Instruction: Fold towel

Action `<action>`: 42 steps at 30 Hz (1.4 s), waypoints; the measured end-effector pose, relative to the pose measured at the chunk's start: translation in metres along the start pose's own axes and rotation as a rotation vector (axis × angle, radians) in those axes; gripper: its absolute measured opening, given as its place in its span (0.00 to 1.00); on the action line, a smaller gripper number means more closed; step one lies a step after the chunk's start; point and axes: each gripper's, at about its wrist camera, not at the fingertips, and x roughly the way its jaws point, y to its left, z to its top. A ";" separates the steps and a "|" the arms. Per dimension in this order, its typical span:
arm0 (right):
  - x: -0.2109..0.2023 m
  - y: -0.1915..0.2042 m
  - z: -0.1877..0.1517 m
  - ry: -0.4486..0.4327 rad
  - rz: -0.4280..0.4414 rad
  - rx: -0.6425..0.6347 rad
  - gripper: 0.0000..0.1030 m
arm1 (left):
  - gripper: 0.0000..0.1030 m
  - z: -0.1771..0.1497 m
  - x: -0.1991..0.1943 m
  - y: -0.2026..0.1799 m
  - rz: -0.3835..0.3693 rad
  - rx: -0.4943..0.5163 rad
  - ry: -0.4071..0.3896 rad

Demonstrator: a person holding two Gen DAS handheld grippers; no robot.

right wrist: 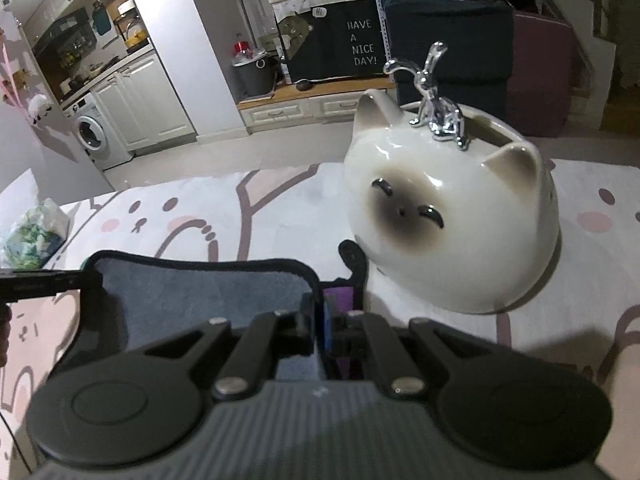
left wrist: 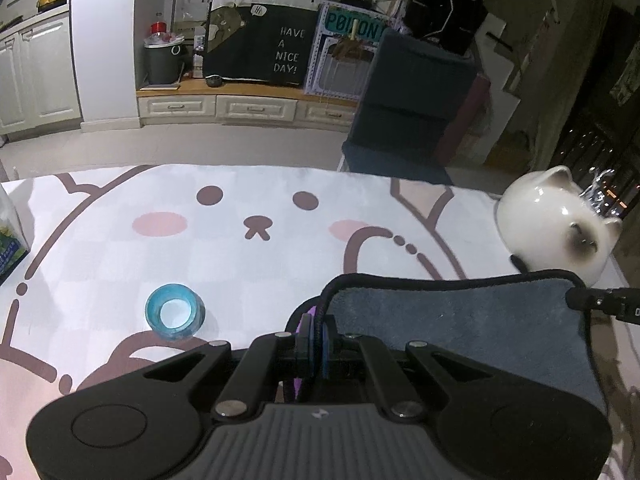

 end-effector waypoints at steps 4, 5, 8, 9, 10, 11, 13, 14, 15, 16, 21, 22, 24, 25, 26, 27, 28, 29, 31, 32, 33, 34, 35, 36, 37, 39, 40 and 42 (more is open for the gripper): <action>0.009 0.001 -0.009 -0.010 -0.011 -0.015 0.61 | 0.45 -0.002 0.006 -0.006 0.057 0.008 0.026; 0.009 0.002 -0.012 -0.019 -0.023 -0.013 0.73 | 0.55 -0.003 0.005 -0.007 0.063 0.014 0.032; 0.009 0.007 -0.019 -0.025 -0.056 -0.025 0.93 | 0.87 -0.007 0.001 -0.014 0.096 0.042 0.026; 0.008 0.009 -0.021 -0.026 -0.069 -0.035 0.96 | 0.90 -0.008 -0.001 -0.016 0.103 0.048 0.025; 0.007 0.010 -0.021 -0.022 -0.079 -0.039 1.00 | 0.92 -0.008 -0.003 -0.017 0.110 0.049 0.028; 0.006 0.010 -0.022 -0.013 -0.089 -0.034 1.00 | 0.94 -0.009 -0.004 -0.018 0.120 0.046 0.032; 0.004 0.010 -0.024 0.003 -0.100 -0.019 1.00 | 0.97 -0.008 -0.006 -0.019 0.136 0.046 0.032; 0.002 0.011 -0.025 0.006 -0.108 -0.012 1.00 | 0.97 -0.009 -0.008 -0.020 0.141 0.048 0.033; 0.000 0.012 -0.026 0.003 -0.113 -0.010 1.00 | 0.97 -0.009 -0.009 -0.022 0.148 0.049 0.036; -0.003 0.013 -0.027 0.000 -0.115 -0.012 1.00 | 0.98 -0.009 -0.011 -0.023 0.153 0.049 0.039; -0.020 0.020 -0.027 -0.006 -0.107 -0.016 1.00 | 0.98 -0.009 -0.021 -0.029 0.153 0.043 0.032; -0.023 0.021 -0.027 -0.008 -0.107 -0.015 1.00 | 0.99 -0.009 -0.023 -0.031 0.150 0.042 0.032; -0.028 0.025 -0.026 -0.014 -0.112 -0.014 1.00 | 0.99 -0.009 -0.027 -0.035 0.150 0.046 0.032; -0.031 0.027 -0.026 -0.015 -0.113 -0.016 1.00 | 1.00 -0.009 -0.029 -0.038 0.151 0.050 0.029; -0.033 0.028 -0.025 -0.016 -0.115 -0.018 1.00 | 1.00 -0.009 -0.031 -0.040 0.152 0.054 0.026; -0.036 0.030 -0.025 -0.018 -0.117 -0.019 1.00 | 1.00 -0.009 -0.034 -0.042 0.150 0.055 0.022; -0.039 0.030 -0.025 -0.022 -0.117 -0.019 1.00 | 1.00 -0.008 -0.036 -0.043 0.149 0.056 0.019; -0.042 0.031 -0.025 -0.025 -0.116 -0.017 1.00 | 1.00 -0.008 -0.038 -0.045 0.147 0.056 0.017; -0.047 0.033 -0.024 -0.027 -0.113 -0.015 1.00 | 1.00 -0.008 -0.043 -0.049 0.146 0.059 0.012; -0.050 0.034 -0.024 -0.028 -0.113 -0.013 1.00 | 1.00 -0.008 -0.045 -0.051 0.148 0.060 0.009; -0.052 0.035 -0.024 -0.029 -0.114 -0.011 1.00 | 1.00 -0.009 -0.048 -0.052 0.149 0.061 0.006; -0.054 0.037 -0.024 -0.031 -0.113 -0.010 1.00 | 1.00 -0.009 -0.051 -0.054 0.148 0.062 0.004; -0.057 0.038 -0.024 -0.034 -0.112 -0.009 1.00 | 1.00 -0.009 -0.053 -0.055 0.146 0.062 0.003; -0.059 0.039 -0.024 -0.038 -0.112 -0.009 1.00 | 1.00 -0.010 -0.056 -0.057 0.144 0.063 0.000; -0.062 0.041 -0.025 -0.043 -0.114 -0.013 1.00 | 1.00 -0.011 -0.059 -0.058 0.143 0.064 -0.002; -0.070 0.045 -0.027 -0.055 -0.119 -0.023 1.00 | 1.00 -0.013 -0.066 -0.061 0.144 0.066 -0.007; -0.074 0.046 -0.028 -0.059 -0.120 -0.026 1.00 | 1.00 -0.014 -0.069 -0.063 0.144 0.065 -0.009; -0.082 0.049 -0.030 -0.054 -0.120 -0.022 1.00 | 1.00 -0.016 -0.076 -0.065 0.144 0.059 -0.013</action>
